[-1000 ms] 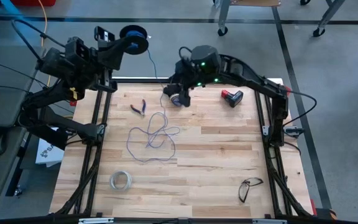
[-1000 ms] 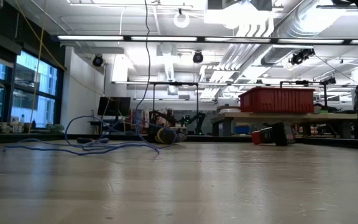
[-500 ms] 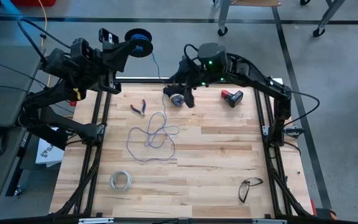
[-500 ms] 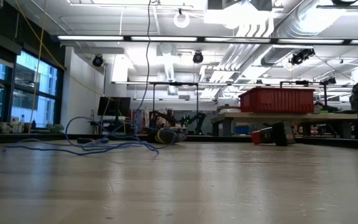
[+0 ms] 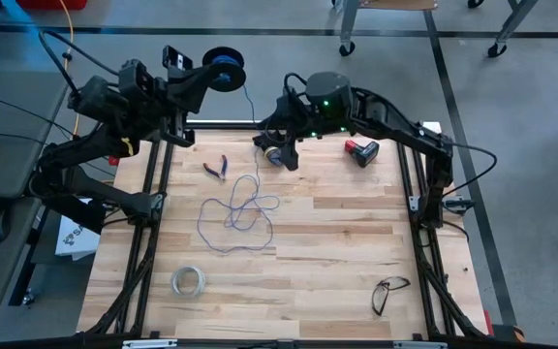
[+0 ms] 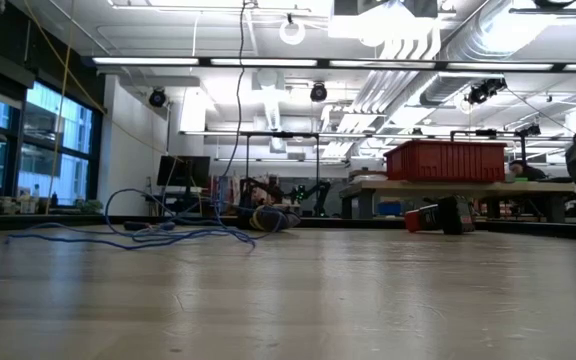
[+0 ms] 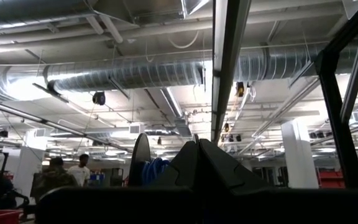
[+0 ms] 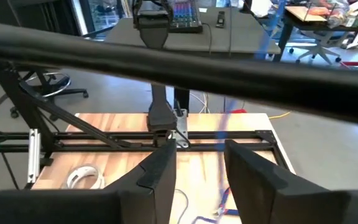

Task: Coil cords
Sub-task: Coil the blue wire onto the black spool

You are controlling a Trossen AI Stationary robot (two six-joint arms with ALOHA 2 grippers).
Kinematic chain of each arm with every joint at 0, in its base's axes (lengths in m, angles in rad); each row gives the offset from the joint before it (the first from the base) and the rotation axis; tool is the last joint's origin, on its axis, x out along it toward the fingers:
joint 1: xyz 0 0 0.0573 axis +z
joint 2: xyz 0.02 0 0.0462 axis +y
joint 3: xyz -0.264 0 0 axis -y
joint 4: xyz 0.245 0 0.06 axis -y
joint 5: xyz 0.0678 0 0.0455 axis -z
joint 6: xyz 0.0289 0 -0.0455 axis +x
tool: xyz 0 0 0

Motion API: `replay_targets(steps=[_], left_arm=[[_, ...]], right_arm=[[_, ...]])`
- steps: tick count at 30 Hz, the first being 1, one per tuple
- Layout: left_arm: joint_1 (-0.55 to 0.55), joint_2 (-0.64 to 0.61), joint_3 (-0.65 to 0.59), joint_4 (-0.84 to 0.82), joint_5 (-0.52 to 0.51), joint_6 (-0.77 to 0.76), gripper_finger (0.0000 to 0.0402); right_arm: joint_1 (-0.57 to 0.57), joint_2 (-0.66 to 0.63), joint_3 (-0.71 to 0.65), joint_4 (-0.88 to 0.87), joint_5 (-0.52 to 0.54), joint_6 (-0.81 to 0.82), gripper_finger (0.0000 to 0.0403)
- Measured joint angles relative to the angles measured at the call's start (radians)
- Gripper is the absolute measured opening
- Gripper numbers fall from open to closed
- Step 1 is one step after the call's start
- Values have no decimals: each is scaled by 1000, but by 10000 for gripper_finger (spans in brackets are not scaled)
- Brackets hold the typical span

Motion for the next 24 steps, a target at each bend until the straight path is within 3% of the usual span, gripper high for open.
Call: replay_targets(steps=[11,19,24], left_arm=[[0,-2,0,5,0,17,0],[0,-1,0,5,-23,10,0],[1,18,0,-3,-28,-60,0]], right_arm=[[-1,0,0,-2,30,-6,8],[22,1,0,-4,30,-11,2],[67,26,1,98,29,-8,1]])
